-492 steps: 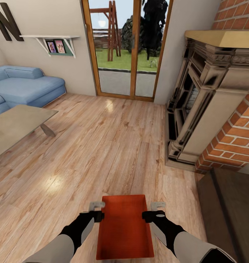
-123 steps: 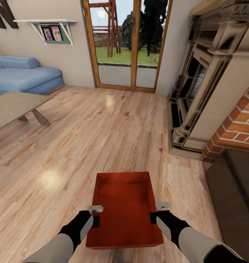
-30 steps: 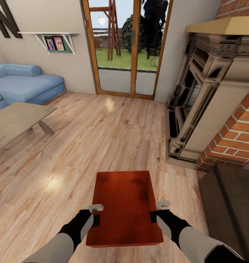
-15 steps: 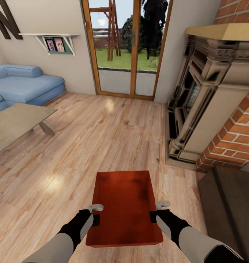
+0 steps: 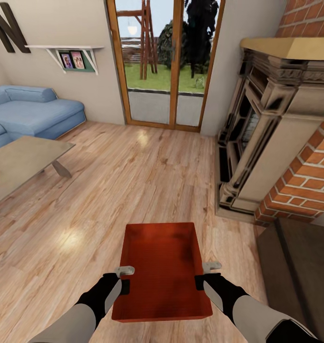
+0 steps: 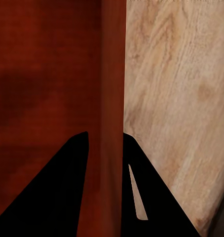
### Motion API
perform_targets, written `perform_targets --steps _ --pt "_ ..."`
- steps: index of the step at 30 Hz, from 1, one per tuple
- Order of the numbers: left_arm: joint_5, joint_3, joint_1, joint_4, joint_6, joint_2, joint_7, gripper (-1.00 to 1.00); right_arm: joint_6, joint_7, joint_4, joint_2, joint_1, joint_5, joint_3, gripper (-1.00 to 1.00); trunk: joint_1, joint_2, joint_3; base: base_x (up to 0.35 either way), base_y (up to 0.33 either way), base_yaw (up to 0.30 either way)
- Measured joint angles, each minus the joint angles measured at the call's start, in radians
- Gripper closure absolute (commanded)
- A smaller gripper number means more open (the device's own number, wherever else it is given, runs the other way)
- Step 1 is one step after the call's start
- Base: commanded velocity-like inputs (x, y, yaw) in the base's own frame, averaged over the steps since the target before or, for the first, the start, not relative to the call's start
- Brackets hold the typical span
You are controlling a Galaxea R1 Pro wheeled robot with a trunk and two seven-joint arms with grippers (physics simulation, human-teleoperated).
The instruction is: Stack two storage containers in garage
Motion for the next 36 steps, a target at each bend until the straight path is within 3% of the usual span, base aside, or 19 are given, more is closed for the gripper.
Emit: perform_targets --steps 36 --pt "0.001 0.000 0.000 -0.002 0.002 0.002 -0.003 1.00 0.005 -0.002 -0.004 0.002 0.000 0.007 -0.005 1.00 -0.138 0.252 0.113 0.000 0.000 0.000"
